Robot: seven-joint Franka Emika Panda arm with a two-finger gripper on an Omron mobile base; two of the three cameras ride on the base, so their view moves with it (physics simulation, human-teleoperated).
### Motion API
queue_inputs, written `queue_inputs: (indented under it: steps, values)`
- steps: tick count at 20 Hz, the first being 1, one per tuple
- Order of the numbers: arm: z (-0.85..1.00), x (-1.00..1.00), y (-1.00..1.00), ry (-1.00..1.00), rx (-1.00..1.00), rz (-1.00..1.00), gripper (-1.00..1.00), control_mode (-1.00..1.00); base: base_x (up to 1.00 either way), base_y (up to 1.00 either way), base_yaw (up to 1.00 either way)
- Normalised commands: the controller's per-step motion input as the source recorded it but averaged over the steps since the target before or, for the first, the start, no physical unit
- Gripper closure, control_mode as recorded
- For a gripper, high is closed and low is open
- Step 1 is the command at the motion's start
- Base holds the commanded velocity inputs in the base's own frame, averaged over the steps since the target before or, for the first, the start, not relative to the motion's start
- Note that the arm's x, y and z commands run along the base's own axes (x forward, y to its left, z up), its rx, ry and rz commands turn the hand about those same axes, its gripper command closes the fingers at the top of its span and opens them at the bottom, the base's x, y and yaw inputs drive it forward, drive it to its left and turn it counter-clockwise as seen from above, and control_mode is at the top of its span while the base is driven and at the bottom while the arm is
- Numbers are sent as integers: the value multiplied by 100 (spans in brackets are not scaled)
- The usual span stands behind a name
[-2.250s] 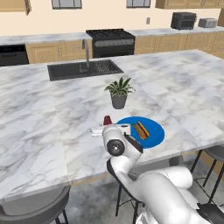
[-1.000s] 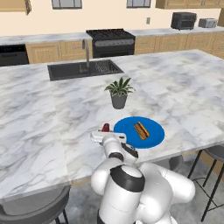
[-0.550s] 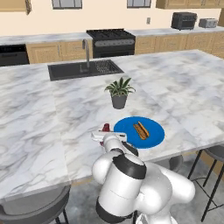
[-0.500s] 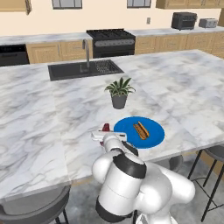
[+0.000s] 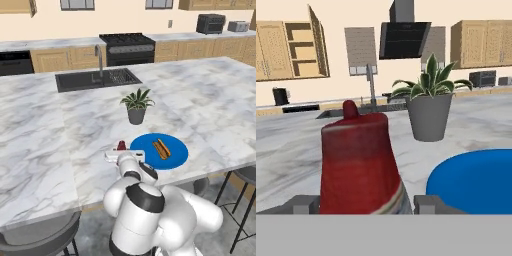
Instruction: Move the hot dog bun to the plate on the dining table and place the condiment next to that plate. Then navigate to the fridge and take the sausage and place it on the plate as well.
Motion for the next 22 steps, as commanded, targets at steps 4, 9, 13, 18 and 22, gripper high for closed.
queue_inputs:
  steps: [4, 9, 13, 18, 22]
  values:
    - [-42, 21, 15, -12, 0, 2, 100, -100, 0, 0, 0]
    - [-47, 23, 13, -11, 0, 3, 100, -100, 0, 0, 0]
    - [-48, 19, 4, -16, 6, 4, 100, -100, 0, 0, 0]
    - [-35, 4, 0, -22, 8, 2, -100, -100, 0, 0, 0]
    - [-14, -2, 0, -23, 2, 0, -100, -100, 0, 0, 0]
